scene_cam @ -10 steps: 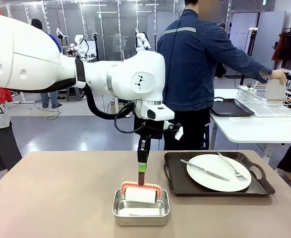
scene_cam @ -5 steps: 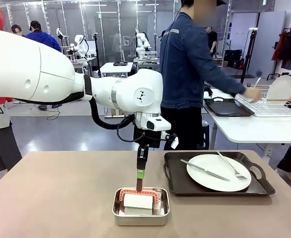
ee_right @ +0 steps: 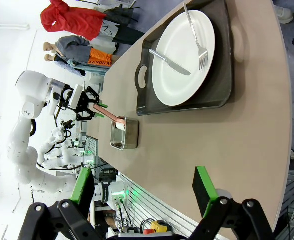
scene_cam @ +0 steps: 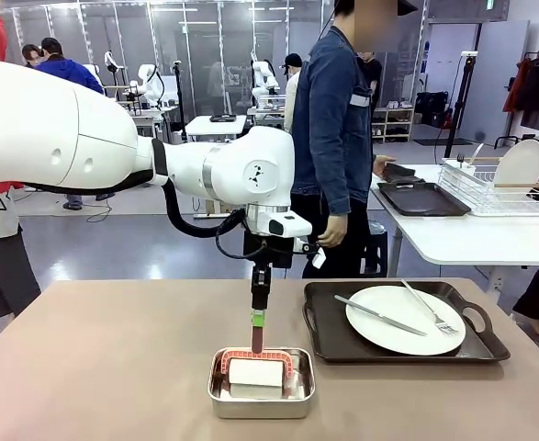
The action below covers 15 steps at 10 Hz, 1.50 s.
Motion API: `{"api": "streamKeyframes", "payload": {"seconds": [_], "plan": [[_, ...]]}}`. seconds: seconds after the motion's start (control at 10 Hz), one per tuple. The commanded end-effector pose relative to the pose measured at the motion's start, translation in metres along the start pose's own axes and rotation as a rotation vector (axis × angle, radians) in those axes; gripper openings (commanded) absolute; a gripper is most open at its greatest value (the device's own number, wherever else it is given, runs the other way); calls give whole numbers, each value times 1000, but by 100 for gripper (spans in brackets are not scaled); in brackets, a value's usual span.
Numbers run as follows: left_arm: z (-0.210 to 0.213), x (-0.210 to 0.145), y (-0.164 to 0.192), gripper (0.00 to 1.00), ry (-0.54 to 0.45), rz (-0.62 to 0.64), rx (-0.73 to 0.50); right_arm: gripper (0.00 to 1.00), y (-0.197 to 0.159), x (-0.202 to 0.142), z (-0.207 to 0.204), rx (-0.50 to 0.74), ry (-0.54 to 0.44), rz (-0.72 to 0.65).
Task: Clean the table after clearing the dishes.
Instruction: Place the Lint Roller back on top of the Airtight Container, then when the right (or left) Handle tray is removed, use the right hand (or left hand) to clean the right (or left) side of the table with the Lint Roller.
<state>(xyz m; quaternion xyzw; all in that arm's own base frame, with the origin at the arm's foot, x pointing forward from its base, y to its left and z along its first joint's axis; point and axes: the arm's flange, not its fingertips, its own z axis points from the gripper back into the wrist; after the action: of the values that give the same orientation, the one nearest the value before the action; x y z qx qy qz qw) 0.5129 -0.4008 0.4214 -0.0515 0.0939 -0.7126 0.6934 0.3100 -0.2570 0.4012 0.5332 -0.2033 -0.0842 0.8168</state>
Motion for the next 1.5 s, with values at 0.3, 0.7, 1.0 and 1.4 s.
{"api": "streamKeyframes", "payload": {"seconds": [0.3,0.7,1.0,1.4], "plan": [[36,-13,-14,100,-53,-10,55,100,3,-2,1,9,-7,2],[39,-7,-8,83,-34,5,60,100,3,-2,1,9,-7,2],[39,-7,-8,83,-34,5,60,100,3,-2,1,9,-7,2],[39,-7,-8,83,-34,5,60,100,3,-2,1,9,-7,2]]}}
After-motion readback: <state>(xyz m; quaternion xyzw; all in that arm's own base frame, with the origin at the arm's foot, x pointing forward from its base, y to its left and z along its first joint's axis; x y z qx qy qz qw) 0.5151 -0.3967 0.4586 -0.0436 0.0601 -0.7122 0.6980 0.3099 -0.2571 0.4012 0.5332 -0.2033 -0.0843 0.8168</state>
